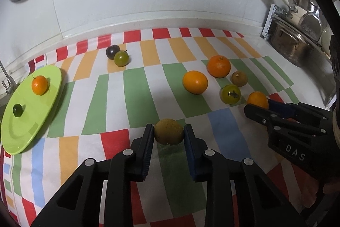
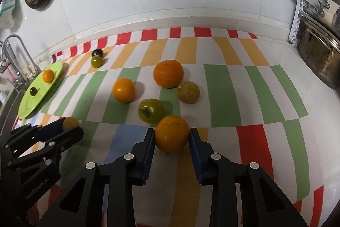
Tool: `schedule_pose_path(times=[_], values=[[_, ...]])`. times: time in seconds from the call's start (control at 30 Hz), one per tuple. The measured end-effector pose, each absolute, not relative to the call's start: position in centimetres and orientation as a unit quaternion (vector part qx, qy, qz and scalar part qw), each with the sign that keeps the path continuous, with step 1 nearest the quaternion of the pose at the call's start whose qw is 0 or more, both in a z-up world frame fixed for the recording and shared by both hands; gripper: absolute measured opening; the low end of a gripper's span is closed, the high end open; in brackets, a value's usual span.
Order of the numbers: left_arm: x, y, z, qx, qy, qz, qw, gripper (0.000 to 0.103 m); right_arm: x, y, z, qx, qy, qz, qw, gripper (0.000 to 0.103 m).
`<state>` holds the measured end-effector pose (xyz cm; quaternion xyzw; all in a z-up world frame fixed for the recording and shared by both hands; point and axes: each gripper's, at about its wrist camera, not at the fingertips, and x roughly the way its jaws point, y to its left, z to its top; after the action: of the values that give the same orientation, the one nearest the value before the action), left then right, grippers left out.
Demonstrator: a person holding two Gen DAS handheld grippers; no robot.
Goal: Organize fruits
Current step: 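Close the left gripper on the brown kiwi while the right gripper grasps an orange, then carry the kiwi and orange in both grippers over the green plate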
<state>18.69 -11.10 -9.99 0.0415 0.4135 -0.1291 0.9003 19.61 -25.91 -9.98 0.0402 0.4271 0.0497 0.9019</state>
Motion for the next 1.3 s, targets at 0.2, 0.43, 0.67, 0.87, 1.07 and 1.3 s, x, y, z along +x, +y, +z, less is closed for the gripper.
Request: schedule_pose_path(times=[0.2, 0.43, 0.67, 0.87, 1.07, 1.3], values=[[17.6, -10.7, -8.5, 0.046, 0.398, -0.131, 0.907, 0.029, 18.4, -25.1, -8.7, 0.042, 0.416, 0.063, 0.906, 0.033], [16.2, -9.6, -6.5, 0.044, 0.376, -0.124, 0.917, 0.029, 17.3, -24.0, -6.6, 0.037, 0.395, 0.077, 0.915, 0.033], [14.9, -8.4, -4.9, 0.042, 0.356, -0.12, 0.926, 0.029, 16.3, -22.8, -4.7, 0.031, 0.376, 0.09, 0.922, 0.033], [13.9, -6.9, -3.4, 0.039, 0.335, -0.109, 0.935, 0.029, 15.6, -21.3, -3.3, 0.027, 0.362, 0.101, 0.926, 0.033], [13.0, -5.0, -2.2, 0.035, 0.32, -0.098, 0.942, 0.029, 14.9, -19.4, -2.0, 0.019, 0.346, 0.115, 0.931, 0.033], [12.1, -2.4, -1.5, 0.027, 0.314, -0.086, 0.945, 0.029, 14.4, -17.0, -1.0, 0.014, 0.335, 0.127, 0.934, 0.033]])
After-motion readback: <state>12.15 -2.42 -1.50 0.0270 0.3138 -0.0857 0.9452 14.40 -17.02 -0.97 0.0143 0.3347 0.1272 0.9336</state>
